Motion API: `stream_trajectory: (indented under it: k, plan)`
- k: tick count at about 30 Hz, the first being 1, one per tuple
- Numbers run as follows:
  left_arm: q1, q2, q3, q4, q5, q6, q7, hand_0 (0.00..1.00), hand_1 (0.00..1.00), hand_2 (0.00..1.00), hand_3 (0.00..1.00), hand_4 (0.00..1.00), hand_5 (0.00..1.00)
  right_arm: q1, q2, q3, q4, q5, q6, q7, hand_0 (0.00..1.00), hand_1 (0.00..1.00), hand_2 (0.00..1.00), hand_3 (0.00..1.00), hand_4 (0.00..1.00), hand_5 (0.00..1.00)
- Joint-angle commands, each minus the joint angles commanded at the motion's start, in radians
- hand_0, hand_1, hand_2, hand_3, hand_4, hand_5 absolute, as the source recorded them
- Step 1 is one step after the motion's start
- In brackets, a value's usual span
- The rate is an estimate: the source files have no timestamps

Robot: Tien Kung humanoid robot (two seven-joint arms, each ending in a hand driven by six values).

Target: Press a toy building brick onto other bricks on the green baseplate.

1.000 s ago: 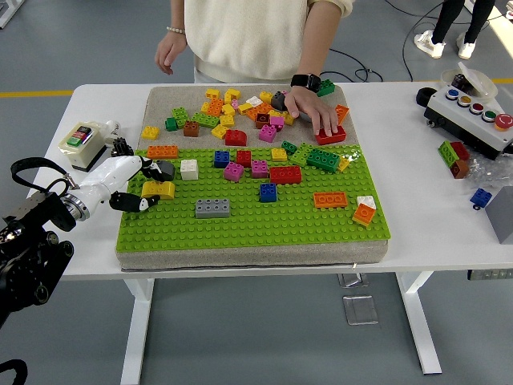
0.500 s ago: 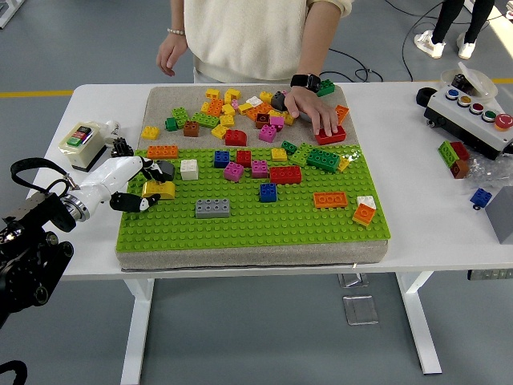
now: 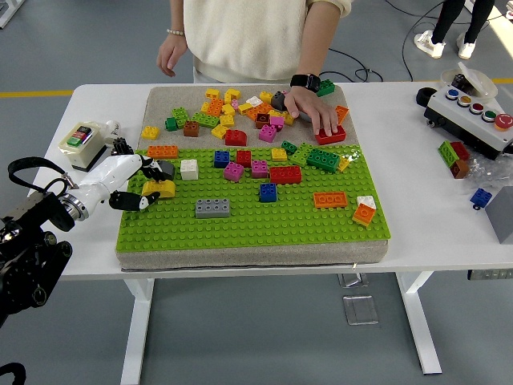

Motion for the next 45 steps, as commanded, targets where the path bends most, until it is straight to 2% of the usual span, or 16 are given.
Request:
stream_trajectory:
  k: [8, 18, 34, 45]
  plan:
    - [0.013, 0.001, -0.007, -0.022, 0.000, -0.003, 0.001, 0.718, 0.580, 0.557, 0.541, 0.685, 0.002, -0.001, 0.001, -0.002, 0.000, -0.001, -0.001, 0.001, 0.734, 0.654, 0.703, 0.587, 0.911, 0.490]
    - [0.029, 0.003, -0.019, -0.081, 0.000, -0.015, 0.007, 0.714, 0.579, 0.560, 0.544, 0.695, 0.002, 0.000, 0.000, 0.002, 0.000, -0.001, 0.002, -0.002, 0.734, 0.654, 0.704, 0.587, 0.911, 0.490]
    - [0.073, -0.002, -0.030, -0.222, 0.000, -0.041, 0.027, 0.707, 0.577, 0.559, 0.543, 0.705, 0.002, -0.001, -0.004, 0.012, 0.000, -0.001, 0.007, 0.002, 0.733, 0.654, 0.704, 0.587, 0.911, 0.491]
    - [0.106, -0.013, -0.025, -0.284, 0.000, -0.052, 0.043, 0.705, 0.575, 0.559, 0.543, 0.710, 0.002, -0.002, -0.006, 0.016, 0.000, -0.001, 0.010, 0.006, 0.734, 0.654, 0.704, 0.587, 0.911, 0.493]
